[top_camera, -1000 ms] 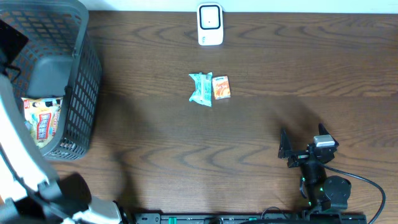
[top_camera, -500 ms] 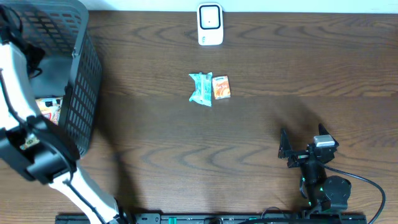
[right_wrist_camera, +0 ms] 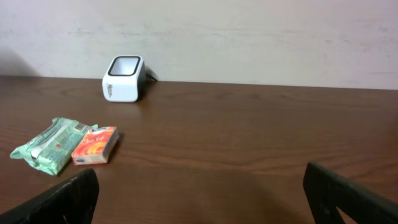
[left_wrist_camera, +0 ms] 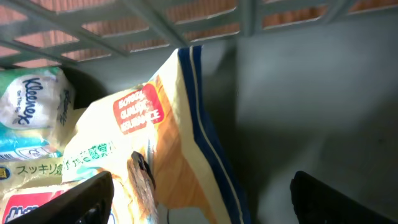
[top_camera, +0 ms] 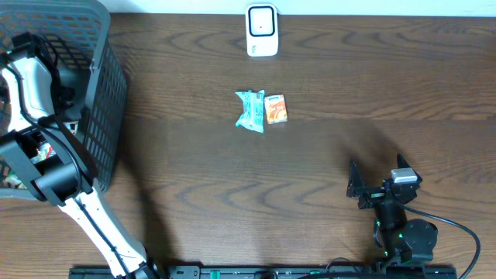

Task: Scan the item barcode
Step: 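Reach the left gripper into the basket and grasp the white-orange snack bag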

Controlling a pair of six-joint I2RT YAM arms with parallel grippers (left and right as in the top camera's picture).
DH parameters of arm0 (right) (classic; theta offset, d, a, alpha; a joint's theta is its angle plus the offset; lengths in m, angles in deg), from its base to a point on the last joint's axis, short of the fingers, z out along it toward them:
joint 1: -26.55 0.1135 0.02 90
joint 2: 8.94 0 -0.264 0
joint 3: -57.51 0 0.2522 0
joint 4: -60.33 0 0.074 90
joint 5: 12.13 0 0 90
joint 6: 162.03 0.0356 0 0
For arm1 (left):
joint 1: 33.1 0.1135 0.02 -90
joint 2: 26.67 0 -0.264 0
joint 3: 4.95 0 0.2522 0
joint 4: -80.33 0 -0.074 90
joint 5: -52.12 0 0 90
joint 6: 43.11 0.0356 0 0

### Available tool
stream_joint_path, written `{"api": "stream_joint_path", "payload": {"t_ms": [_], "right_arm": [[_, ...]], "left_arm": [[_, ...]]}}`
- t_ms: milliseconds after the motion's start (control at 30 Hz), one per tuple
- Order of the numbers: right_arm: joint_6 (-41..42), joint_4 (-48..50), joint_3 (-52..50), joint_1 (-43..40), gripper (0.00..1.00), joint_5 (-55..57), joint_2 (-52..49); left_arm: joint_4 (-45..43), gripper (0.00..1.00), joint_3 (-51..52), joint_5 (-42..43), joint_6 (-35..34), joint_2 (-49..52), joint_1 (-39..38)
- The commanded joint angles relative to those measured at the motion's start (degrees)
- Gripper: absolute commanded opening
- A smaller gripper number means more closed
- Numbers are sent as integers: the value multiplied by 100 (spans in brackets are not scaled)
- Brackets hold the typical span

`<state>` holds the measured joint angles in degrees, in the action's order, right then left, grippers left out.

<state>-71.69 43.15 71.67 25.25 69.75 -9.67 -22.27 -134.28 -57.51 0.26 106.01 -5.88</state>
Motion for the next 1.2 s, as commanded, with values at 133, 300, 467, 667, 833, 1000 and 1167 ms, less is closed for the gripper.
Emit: {"api": "stream_joint_path", "payload": {"t_ms": [133, 300, 467, 667, 833, 1000, 1167], "right_arm": [[-61, -24, -9, 44, 99, 4, 24], [-61, -24, -9, 44, 99, 4, 24], [-61, -24, -9, 44, 99, 4, 24], [-61, -24, -9, 44, 99, 4, 24], [-61, -24, -9, 44, 99, 4, 24], [-61, -24, -9, 44, 99, 4, 24], [-61, -24, -9, 44, 99, 4, 24]], "left_arm": [[146, 63, 402, -72, -214, 72, 2], [168, 8, 595, 243, -203, 72, 2], [229, 8, 573, 245, 98, -190, 2], [168, 7, 573, 271, 90, -1307, -24], [61, 8, 573, 264, 94, -2614, -131], [26, 7, 573, 267, 94, -3775, -219], [-39, 7, 573, 267, 98, -4651, -387]]}}
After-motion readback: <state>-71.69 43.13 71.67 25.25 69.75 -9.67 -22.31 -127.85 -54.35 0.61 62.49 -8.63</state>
